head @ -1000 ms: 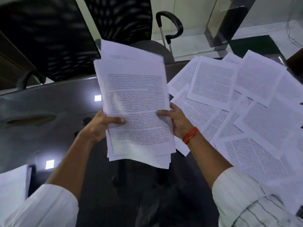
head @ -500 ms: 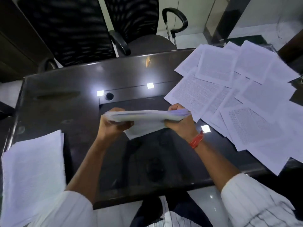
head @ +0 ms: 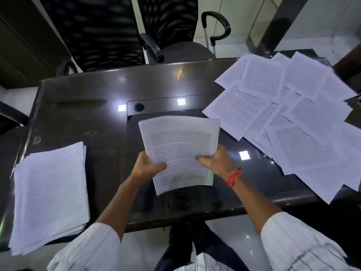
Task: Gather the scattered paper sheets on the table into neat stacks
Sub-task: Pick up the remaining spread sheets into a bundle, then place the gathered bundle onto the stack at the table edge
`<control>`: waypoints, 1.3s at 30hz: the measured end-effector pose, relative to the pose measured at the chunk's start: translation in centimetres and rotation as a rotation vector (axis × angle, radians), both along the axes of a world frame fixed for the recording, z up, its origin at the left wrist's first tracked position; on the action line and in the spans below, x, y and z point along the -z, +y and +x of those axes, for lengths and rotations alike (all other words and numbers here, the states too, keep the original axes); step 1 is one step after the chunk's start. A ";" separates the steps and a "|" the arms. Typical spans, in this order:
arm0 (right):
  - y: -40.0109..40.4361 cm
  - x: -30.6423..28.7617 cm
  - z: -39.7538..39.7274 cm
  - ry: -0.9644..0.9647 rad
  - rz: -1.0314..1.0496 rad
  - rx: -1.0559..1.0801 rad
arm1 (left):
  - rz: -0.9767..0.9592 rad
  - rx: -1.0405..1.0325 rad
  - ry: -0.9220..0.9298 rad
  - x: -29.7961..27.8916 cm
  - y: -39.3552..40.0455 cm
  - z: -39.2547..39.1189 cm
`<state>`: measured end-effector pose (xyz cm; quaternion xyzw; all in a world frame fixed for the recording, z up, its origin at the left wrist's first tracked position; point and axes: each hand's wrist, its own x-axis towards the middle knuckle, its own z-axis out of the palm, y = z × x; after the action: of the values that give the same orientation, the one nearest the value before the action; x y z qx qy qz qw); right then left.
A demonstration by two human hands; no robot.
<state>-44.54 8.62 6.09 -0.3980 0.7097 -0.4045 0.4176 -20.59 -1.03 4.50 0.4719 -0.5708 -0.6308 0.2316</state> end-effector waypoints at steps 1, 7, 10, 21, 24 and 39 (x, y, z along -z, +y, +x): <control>-0.1 0.2 0.1 -0.016 0.016 0.021 | 0.028 -0.019 -0.012 0.3 0.3 -0.3; -2.9 3.3 3.3 -0.183 0.252 0.209 | 0.238 -0.282 -0.093 1.4 0.5 0.3; -4.7 4.8 7.9 -0.241 0.400 0.146 | 0.291 -0.428 -0.138 1.6 0.0 5.6; -12.2 4.0 33.8 -0.100 0.346 -0.193 | 0.083 -0.699 -0.367 -0.2 -5.1 30.3; -13.2 4.0 38.1 -0.091 0.342 -0.199 | 0.084 -0.680 -0.383 0.1 -6.3 34.4; -12.4 5.5 44.6 0.251 0.659 -0.284 | 0.333 -0.393 -0.871 4.2 -6.5 37.2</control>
<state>0.02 -3.81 0.60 -0.3830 0.7853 -0.0407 0.4848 16.57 -7.56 0.31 0.8203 -0.4066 -0.4022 0.0079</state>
